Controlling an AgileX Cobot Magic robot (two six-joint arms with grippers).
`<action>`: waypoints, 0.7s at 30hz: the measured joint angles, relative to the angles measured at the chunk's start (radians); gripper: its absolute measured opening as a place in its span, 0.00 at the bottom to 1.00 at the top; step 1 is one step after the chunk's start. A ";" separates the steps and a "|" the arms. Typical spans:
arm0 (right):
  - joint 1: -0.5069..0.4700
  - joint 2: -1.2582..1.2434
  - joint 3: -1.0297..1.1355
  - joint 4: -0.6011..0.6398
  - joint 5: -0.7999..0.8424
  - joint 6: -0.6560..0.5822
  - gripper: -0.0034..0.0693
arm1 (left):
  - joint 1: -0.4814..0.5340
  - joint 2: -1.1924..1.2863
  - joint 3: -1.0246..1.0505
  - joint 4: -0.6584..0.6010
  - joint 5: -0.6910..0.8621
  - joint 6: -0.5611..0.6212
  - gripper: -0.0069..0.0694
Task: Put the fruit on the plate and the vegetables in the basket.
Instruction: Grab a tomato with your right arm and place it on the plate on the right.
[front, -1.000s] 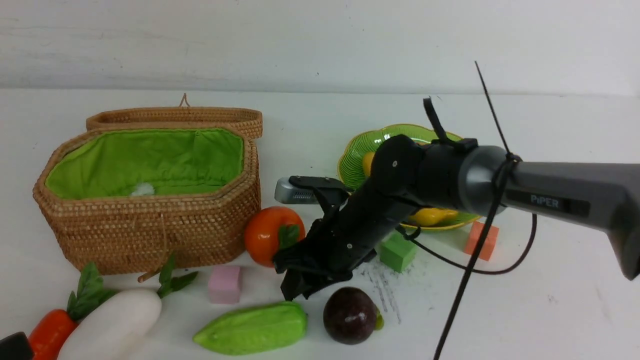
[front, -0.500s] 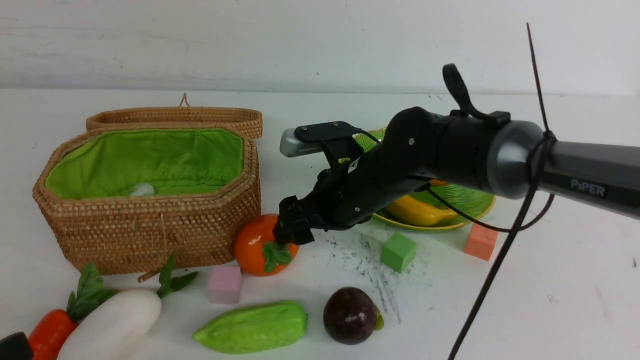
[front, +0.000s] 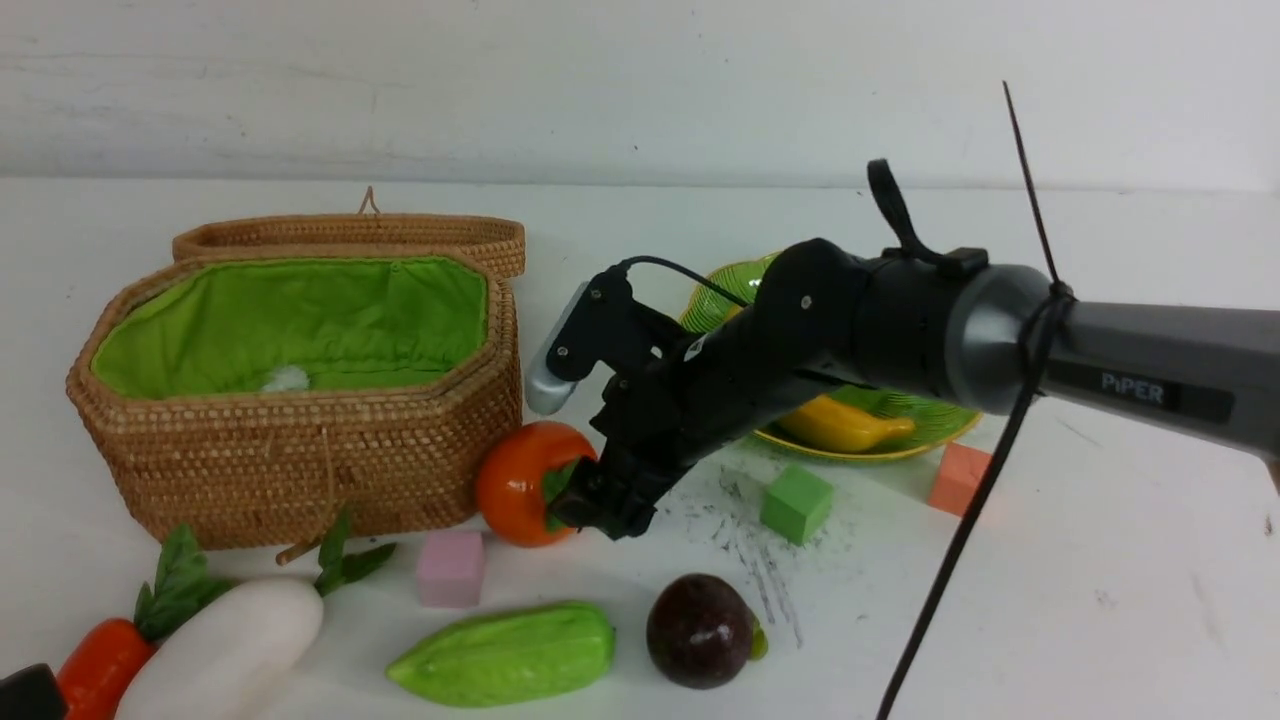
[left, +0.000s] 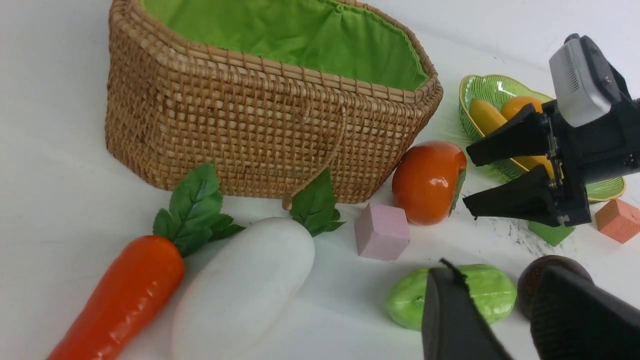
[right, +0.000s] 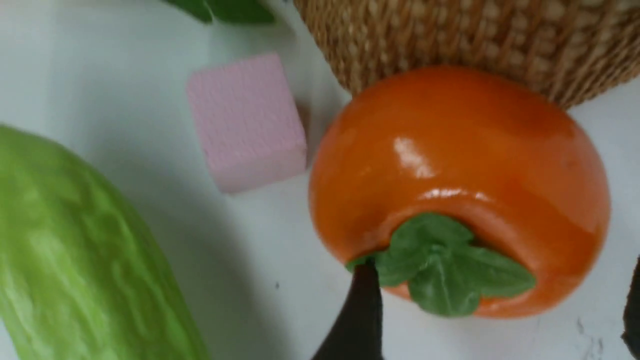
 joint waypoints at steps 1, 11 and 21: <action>0.000 0.000 0.000 0.015 -0.001 0.003 0.94 | 0.000 0.000 0.000 0.000 0.000 0.000 0.40; 0.000 -0.059 0.000 0.070 -0.007 0.664 0.93 | 0.000 0.000 0.000 0.000 0.000 0.000 0.40; 0.000 -0.061 0.000 0.044 0.045 1.006 0.92 | 0.000 0.000 0.000 0.000 0.000 0.000 0.40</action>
